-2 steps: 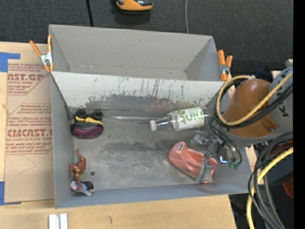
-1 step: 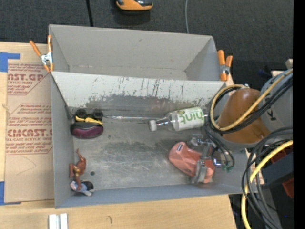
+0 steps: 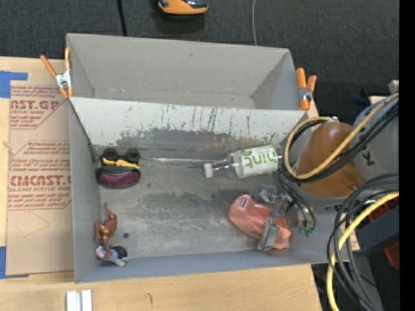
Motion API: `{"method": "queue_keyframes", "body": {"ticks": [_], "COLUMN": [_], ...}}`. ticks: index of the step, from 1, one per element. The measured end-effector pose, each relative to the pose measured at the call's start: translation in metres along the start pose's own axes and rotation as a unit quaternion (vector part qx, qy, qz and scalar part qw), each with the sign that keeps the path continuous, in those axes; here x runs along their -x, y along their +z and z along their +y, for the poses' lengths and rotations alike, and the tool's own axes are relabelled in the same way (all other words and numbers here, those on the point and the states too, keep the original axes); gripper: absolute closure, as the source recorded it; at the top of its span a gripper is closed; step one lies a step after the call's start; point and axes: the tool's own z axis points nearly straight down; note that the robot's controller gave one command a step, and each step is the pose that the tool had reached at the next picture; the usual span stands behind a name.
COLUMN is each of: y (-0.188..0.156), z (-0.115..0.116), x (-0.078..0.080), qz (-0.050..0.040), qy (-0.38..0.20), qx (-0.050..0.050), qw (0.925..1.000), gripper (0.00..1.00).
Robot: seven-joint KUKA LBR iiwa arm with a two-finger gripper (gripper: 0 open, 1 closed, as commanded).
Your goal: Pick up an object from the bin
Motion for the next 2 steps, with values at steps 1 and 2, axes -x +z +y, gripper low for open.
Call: {"method": "queue_keyframes", "body": {"ticks": [1,2], "y": [0.0000,-0.0013], "z": [0.0000,0.0002], "x": [0.0000,0.0007], "qz": [0.0000,0.0012], "qy": [0.000,0.000], "qx": [0.000,0.000], "qw": [1.0000,1.0000], "gripper": [1.00,1.00]}}
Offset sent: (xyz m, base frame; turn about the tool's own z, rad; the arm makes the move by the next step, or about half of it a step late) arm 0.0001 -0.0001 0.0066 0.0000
